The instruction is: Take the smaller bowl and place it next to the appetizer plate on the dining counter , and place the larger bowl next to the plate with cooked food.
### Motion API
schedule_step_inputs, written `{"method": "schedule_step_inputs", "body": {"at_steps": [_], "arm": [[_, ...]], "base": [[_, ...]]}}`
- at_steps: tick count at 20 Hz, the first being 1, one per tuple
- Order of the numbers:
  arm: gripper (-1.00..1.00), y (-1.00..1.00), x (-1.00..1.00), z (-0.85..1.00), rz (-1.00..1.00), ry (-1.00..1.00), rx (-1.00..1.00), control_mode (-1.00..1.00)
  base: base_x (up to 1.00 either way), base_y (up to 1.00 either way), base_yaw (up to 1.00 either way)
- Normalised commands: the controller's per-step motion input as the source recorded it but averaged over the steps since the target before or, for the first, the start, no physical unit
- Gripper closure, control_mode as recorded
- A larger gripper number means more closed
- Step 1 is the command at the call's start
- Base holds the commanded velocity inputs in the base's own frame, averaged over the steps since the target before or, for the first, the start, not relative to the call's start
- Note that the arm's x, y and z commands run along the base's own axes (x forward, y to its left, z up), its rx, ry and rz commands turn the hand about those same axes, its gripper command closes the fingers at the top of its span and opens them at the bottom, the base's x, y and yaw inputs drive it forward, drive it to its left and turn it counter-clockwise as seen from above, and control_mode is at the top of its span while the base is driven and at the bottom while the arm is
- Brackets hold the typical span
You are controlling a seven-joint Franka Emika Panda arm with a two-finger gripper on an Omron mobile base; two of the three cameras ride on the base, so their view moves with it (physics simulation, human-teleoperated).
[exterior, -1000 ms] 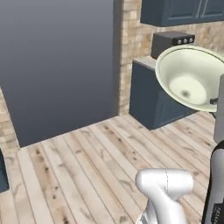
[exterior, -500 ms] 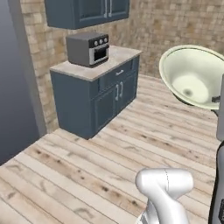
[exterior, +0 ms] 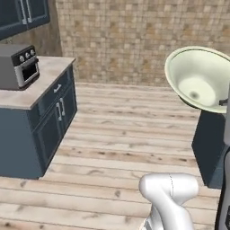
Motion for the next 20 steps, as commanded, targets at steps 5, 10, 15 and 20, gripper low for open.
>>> {"method": "schedule_step_inputs", "body": {"at_steps": [5,10,15,20], "arm": [[1.00,0.00,0.00,0.00,0.00,0.00,0.00,1.00],[1.00,0.00,0.00,0.00,0.00,0.00,0.00,1.00],[1.00,0.00,0.00,0.00,0.00,0.00,0.00,1.00],[1.00,0.00,0.00,0.00,0.00,0.00,0.00,1.00]], "base": [[1.00,1.00,-0.55],[1.00,1.00,-0.54],[1.00,1.00,-0.52],[1.00,0.75,-0.49]]}}
